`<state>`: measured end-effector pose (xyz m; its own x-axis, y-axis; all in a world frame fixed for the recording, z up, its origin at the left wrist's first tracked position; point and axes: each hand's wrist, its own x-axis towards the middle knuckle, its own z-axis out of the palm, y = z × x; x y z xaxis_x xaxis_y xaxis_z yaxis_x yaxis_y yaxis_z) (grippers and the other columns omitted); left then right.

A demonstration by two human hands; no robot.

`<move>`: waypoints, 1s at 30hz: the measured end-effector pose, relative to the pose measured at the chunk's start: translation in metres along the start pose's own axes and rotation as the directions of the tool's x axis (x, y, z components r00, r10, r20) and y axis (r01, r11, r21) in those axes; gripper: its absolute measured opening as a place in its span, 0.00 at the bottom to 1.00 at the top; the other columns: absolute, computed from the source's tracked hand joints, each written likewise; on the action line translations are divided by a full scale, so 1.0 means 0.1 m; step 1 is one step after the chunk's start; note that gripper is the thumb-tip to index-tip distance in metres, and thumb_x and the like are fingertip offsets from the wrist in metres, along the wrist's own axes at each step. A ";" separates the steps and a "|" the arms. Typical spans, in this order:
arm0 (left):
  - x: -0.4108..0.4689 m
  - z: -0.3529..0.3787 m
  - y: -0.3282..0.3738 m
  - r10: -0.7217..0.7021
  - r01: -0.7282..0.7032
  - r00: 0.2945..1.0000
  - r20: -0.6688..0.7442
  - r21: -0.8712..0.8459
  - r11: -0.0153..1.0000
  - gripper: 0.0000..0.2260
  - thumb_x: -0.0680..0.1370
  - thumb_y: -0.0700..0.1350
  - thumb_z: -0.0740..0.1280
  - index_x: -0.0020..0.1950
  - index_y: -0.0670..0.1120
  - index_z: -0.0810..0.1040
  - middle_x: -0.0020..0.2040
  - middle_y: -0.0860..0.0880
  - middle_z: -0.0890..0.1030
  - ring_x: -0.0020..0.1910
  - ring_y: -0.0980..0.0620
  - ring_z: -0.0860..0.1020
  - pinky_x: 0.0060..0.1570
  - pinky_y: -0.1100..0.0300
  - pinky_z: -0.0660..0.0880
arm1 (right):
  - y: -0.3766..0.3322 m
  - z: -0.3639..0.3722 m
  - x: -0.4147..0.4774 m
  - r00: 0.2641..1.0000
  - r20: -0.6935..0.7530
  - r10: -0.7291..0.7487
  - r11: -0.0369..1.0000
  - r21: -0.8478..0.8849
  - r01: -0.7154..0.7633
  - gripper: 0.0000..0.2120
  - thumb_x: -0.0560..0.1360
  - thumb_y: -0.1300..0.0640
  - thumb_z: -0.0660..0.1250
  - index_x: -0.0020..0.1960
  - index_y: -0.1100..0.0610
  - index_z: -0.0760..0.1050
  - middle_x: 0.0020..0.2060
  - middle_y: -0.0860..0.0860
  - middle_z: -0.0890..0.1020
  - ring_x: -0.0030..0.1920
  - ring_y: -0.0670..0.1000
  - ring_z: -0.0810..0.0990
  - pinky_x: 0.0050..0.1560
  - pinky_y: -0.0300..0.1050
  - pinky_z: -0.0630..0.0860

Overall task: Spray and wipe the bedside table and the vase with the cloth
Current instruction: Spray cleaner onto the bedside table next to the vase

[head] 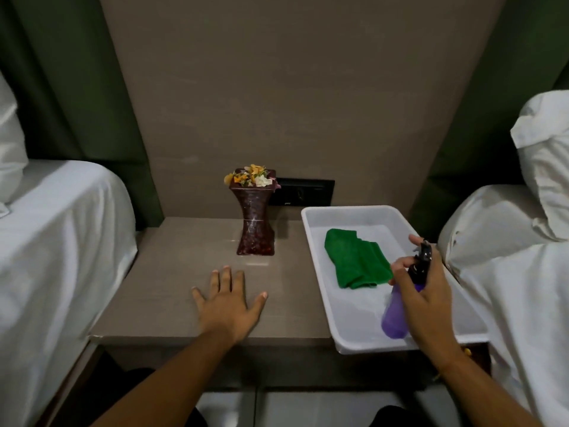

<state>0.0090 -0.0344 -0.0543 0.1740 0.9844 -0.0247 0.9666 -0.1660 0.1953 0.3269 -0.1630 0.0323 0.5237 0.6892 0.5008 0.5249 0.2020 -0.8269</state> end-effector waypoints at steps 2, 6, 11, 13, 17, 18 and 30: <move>-0.03 0.01 -0.01 0.000 0.000 1.000 -0.008 -0.003 1.000 0.42 0.78 0.75 0.42 0.87 0.54 0.49 0.89 0.46 0.46 0.87 0.42 0.44 0.80 0.26 0.44 | -0.01 0.09 -0.03 0.997 -0.051 -0.050 0.998 -0.044 0.048 0.21 0.83 0.57 0.65 0.75 0.47 0.72 0.51 0.36 0.82 0.50 0.45 0.83 0.57 0.46 0.82; -0.02 -0.04 0.00 0.005 -0.005 1.000 -0.007 -0.001 1.000 0.40 0.79 0.75 0.43 0.86 0.55 0.49 0.89 0.46 0.46 0.87 0.42 0.44 0.80 0.27 0.44 | -0.13 0.21 0.00 0.994 -0.039 -0.104 0.987 -0.124 0.099 0.23 0.76 0.52 0.63 0.70 0.52 0.76 0.45 0.37 0.81 0.44 0.38 0.79 0.50 0.19 0.70; -0.03 0.02 -0.05 0.013 -0.013 1.000 -0.013 -0.016 1.000 0.41 0.78 0.76 0.42 0.86 0.56 0.49 0.89 0.46 0.45 0.87 0.42 0.43 0.81 0.28 0.44 | -0.45 0.38 0.08 0.979 -0.003 -0.206 0.967 -0.155 0.203 0.23 0.76 0.50 0.63 0.66 0.60 0.79 0.47 0.49 0.83 0.46 0.33 0.78 0.52 0.16 0.70; 0.00 0.04 -0.05 0.014 -0.014 0.999 -0.030 -0.016 1.000 0.42 0.77 0.77 0.41 0.86 0.56 0.49 0.89 0.46 0.46 0.87 0.42 0.43 0.80 0.28 0.43 | -0.80 0.53 0.11 0.986 0.005 -0.165 0.982 -0.094 0.165 0.20 0.75 0.46 0.64 0.66 0.47 0.77 0.46 0.36 0.82 0.50 0.29 0.81 0.47 0.21 0.76; 0.01 0.06 -0.08 0.016 -0.016 0.999 -0.033 -0.012 1.000 0.42 0.77 0.77 0.41 0.86 0.56 0.49 0.89 0.46 0.46 0.87 0.42 0.44 0.80 0.29 0.43 | -1.31 1.08 -0.01 0.967 0.252 -0.034 0.997 0.081 0.014 0.12 0.73 0.46 0.65 0.51 0.29 0.72 0.45 0.36 0.83 0.41 0.41 0.85 0.31 0.32 0.80; 0.01 0.07 -0.07 0.012 -0.013 0.999 -0.035 -0.011 1.000 0.42 0.77 0.76 0.41 0.86 0.56 0.49 0.89 0.46 0.46 0.87 0.42 0.44 0.80 0.29 0.43 | -1.35 1.23 -0.07 0.952 0.305 -0.024 0.994 0.107 -0.009 0.11 0.74 0.49 0.66 0.49 0.32 0.73 0.46 0.38 0.83 0.38 0.44 0.85 0.32 0.35 0.82; -0.04 0.03 -0.06 0.014 -0.014 1.000 -0.020 -0.017 1.000 0.42 0.76 0.74 0.39 0.86 0.54 0.48 0.89 0.46 0.45 0.87 0.42 0.42 0.80 0.29 0.42 | -0.97 1.93 -0.24 0.895 0.414 0.164 0.978 0.050 -0.202 0.02 0.77 0.57 0.70 0.47 0.52 0.78 0.32 0.45 0.82 0.32 0.36 0.80 0.30 0.26 0.73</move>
<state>0.0034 -0.0371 -0.0586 0.1834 0.9830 -0.0025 0.9607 -0.1787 0.2125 0.1342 -0.0651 0.0509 0.2768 0.9384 0.2067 0.3738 0.0931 -0.9228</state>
